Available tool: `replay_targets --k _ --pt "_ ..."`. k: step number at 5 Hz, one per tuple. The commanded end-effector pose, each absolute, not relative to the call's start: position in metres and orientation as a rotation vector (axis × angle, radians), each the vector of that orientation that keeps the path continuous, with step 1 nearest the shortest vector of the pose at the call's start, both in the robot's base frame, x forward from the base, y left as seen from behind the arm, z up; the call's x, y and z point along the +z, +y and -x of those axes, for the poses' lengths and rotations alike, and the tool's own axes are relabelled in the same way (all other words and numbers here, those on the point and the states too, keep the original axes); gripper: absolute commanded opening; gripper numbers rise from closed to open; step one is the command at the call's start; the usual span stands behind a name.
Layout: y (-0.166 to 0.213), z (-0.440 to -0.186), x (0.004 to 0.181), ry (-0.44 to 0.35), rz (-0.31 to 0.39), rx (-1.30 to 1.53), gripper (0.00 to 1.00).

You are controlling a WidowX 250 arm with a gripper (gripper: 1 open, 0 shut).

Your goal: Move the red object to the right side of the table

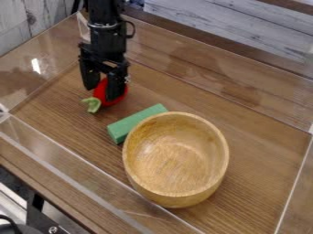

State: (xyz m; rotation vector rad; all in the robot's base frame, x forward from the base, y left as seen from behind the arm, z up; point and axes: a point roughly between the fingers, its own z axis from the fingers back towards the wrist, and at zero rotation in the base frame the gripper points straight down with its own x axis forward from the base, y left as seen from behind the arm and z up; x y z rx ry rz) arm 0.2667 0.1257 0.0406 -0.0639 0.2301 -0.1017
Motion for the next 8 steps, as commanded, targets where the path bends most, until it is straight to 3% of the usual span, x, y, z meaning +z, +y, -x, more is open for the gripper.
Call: replay_targets --k 1,2,5,6,8 --pt "0.124 -0.272 0.064 0.183 0.037 -0.135 1.00" --pt "0.126 -0.272 0.061 0.183 0.037 -0.126 0.00" --pt "0.085 -0.299 0.105 0.085 0.010 -0.087 0.00" --pt "0.067 -0.310 0.110 0.066 0.013 -0.131 0.00" --pt "-0.004 -0.332 0.121 0.049 0.019 -0.211 0.00"
